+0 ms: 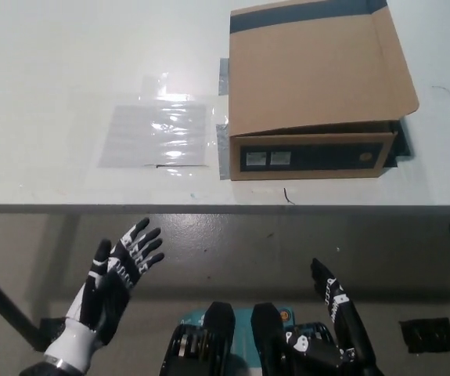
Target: A small storge box is placed at the center of the table and the robot uses its left hand to push the lid and close it
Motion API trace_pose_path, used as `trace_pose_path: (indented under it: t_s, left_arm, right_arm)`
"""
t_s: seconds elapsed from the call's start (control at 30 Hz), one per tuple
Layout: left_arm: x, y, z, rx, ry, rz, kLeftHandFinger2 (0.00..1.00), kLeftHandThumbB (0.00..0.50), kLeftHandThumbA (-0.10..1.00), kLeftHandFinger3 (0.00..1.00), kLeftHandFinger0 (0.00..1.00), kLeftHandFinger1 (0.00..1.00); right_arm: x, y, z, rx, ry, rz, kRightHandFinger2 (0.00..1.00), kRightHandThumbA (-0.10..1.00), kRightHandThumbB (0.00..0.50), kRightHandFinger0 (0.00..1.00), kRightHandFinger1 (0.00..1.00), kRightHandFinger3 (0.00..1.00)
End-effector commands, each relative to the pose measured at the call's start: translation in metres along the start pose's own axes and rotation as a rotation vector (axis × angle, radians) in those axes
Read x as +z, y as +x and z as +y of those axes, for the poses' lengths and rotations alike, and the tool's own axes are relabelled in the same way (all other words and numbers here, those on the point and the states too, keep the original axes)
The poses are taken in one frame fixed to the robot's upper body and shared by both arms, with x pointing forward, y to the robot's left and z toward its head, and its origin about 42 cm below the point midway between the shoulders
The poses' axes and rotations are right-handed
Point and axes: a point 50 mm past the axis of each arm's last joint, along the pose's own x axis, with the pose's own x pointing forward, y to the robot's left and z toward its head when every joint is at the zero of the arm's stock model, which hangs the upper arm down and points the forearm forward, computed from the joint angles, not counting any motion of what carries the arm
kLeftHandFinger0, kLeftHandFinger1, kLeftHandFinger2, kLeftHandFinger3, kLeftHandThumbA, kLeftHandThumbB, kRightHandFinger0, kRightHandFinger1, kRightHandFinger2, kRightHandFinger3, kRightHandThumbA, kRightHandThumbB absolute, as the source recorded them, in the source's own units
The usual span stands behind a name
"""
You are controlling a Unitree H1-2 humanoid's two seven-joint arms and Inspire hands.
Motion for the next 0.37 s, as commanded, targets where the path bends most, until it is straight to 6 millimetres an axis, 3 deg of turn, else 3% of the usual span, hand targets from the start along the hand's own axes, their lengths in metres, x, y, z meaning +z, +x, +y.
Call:
trace_pose_path:
  t_s: [0.0,0.33]
  left_arm:
    - [-0.001,0.009,0.012,0.018,0.454,-0.215,1.00,0.289,1.00,1.00,1.00,1.00]
    - [-0.022,0.009,0.017,0.007,0.432,-0.141,1.00,0.323,1.00,1.00,1.00,1.00]
  right_arm:
    - [0.025,0.029,0.006,-0.008,0.005,-0.128,1.00,1.00,0.400,1.00,1.00,1.00]
    - [0.029,0.034,0.005,-0.019,0.004,-0.140,1.00,1.00,0.393,1.00,1.00,1.00]
